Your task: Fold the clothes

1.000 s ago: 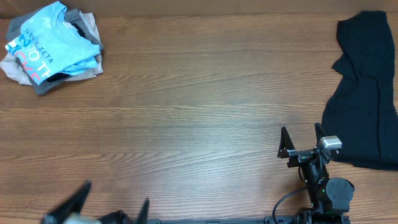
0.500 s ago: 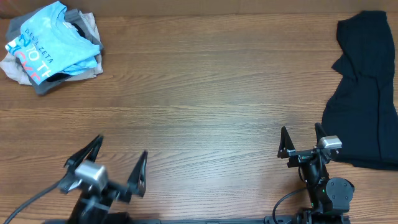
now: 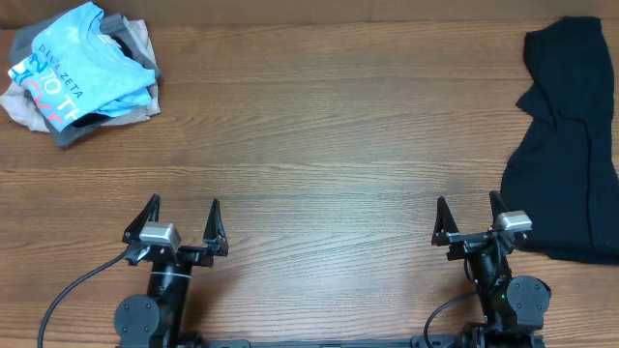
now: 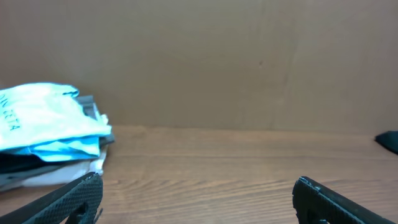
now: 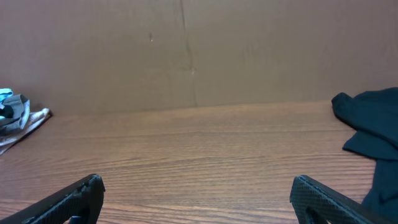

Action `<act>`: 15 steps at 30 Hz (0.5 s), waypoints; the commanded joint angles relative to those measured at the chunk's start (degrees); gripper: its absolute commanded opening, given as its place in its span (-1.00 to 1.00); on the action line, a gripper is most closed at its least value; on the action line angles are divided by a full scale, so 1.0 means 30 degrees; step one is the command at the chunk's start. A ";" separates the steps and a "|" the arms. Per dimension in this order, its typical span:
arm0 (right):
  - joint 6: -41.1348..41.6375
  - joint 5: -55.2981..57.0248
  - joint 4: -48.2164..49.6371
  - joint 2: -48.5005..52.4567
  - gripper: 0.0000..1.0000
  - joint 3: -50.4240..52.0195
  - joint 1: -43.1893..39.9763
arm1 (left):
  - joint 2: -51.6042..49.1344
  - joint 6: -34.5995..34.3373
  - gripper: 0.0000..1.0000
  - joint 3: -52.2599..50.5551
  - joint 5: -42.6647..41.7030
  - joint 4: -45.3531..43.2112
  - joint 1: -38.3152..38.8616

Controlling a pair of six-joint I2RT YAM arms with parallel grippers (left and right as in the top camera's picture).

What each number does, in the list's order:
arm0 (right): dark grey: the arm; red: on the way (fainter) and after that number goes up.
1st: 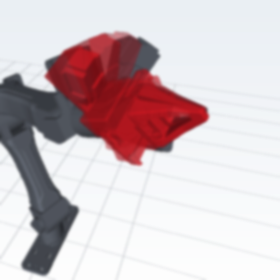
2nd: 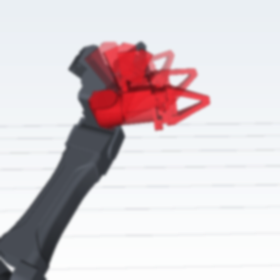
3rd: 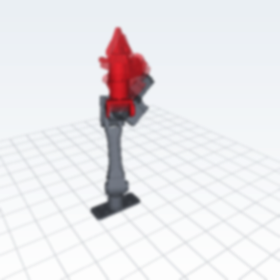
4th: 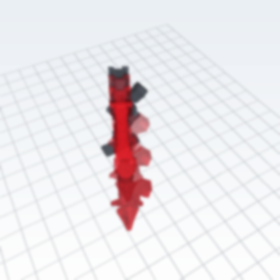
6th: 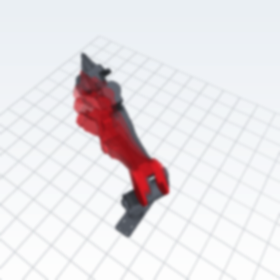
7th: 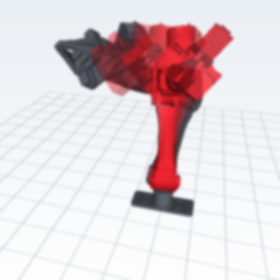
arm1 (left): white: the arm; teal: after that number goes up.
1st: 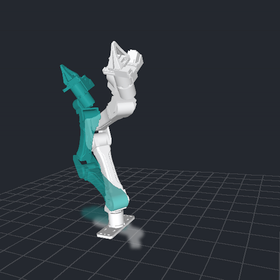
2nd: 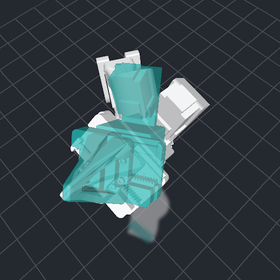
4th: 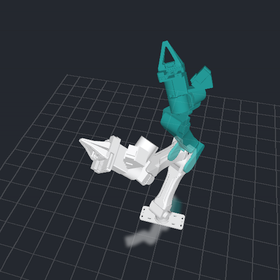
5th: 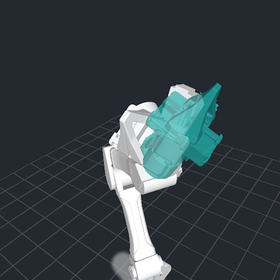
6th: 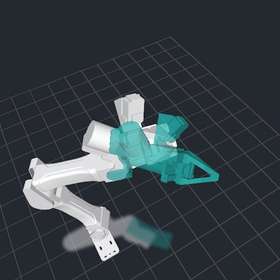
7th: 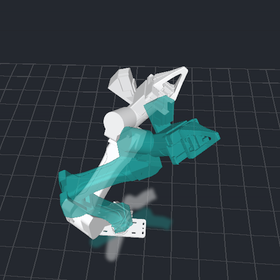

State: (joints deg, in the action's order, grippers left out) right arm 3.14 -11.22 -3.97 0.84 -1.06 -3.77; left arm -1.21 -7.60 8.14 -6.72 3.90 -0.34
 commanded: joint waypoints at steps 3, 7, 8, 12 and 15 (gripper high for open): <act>-0.0051 -0.0080 0.0087 -0.0226 1.00 0.0204 -0.0160 | 0.0342 -0.0248 1.00 -0.1668 0.0984 -0.1384 0.0124; -0.0051 -0.0080 0.0087 -0.0226 1.00 0.0204 -0.0160 | 0.0342 -0.0240 0.99 -0.2521 0.1486 -0.2324 0.0124; -0.0051 -0.0080 0.0087 -0.0226 1.00 0.0204 -0.0160 | 0.0342 -0.0262 1.00 -0.2652 0.1515 -0.2346 0.0124; -0.0051 -0.0080 0.0087 -0.0226 1.00 0.0204 -0.0160 | 0.0342 0.0102 1.00 -0.2623 0.1413 -0.1180 0.0124; -0.0051 -0.0080 0.0087 -0.0226 1.00 0.0204 -0.0160 | 0.0335 0.0109 0.99 -0.2623 0.1107 0.0146 0.0124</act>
State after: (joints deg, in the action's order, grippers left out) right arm 3.16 -11.22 -3.95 0.84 -1.06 -3.77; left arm -0.89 -7.55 0.86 -3.60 2.72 -0.34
